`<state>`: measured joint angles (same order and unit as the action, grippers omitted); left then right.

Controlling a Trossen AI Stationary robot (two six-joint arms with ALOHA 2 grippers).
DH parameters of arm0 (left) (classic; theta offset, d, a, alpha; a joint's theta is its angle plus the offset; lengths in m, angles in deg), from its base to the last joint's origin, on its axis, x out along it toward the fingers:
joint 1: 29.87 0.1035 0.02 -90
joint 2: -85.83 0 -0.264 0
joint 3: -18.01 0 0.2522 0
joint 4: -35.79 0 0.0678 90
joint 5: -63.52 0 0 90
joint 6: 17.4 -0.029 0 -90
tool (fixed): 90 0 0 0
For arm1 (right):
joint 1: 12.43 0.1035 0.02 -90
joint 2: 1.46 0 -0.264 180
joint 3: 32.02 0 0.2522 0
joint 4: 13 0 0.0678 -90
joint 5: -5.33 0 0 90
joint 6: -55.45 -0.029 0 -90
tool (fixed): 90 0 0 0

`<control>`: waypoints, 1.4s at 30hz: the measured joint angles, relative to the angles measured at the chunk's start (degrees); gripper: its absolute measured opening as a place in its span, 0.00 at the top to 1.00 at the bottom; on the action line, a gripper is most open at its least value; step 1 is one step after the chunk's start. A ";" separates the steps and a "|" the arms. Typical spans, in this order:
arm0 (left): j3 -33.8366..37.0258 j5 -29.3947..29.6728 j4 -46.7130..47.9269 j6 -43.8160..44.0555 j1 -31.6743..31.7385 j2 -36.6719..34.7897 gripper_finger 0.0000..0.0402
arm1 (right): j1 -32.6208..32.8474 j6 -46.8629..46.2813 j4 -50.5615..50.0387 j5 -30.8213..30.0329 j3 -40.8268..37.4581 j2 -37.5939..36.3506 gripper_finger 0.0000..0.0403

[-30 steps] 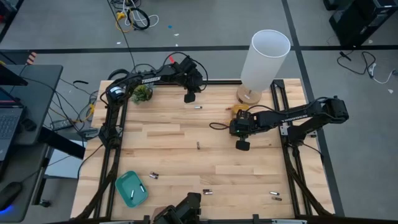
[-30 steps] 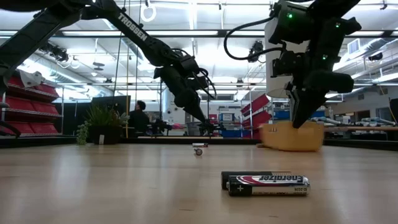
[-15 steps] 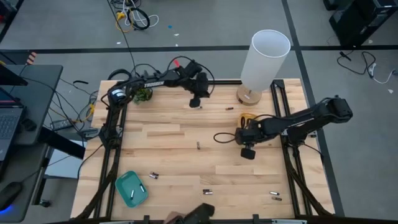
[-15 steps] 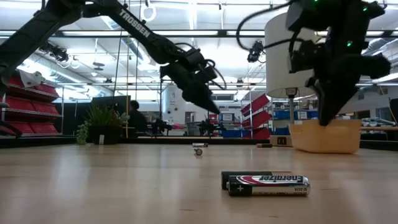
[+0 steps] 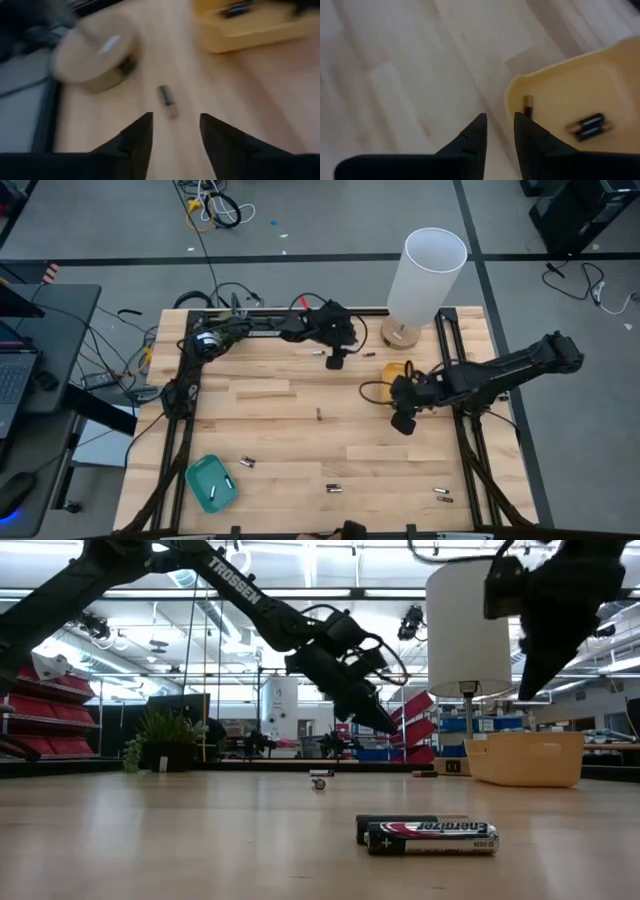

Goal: Sort batteries
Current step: Put the black battery into the yellow bin

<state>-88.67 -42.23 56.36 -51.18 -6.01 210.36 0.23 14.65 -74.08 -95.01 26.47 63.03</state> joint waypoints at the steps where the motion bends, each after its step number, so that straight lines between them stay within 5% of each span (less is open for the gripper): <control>1: -0.70 1.75 -0.23 2.05 -0.10 0.21 0.53 | 0.75 -1.90 -0.01 -0.06 0.00 -1.12 0.78; 12: -10.29 2.62 3.69 13.46 -0.39 2.54 0.59 | 5.25 -9.42 0.78 -3.67 0.00 -9.19 0.78; 24: -32.80 7.03 20.28 23.56 -1.44 20.09 0.61 | 5.86 -10.52 1.13 -3.70 0.00 -9.34 0.78; 42: -34.34 7.46 22.49 20.95 -2.97 23.23 0.65 | 6.92 -10.75 1.00 -3.48 0.02 -9.40 0.78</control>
<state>-123.01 -34.77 78.85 -30.23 -8.98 233.59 7.15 3.90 -73.09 -98.49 26.50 53.63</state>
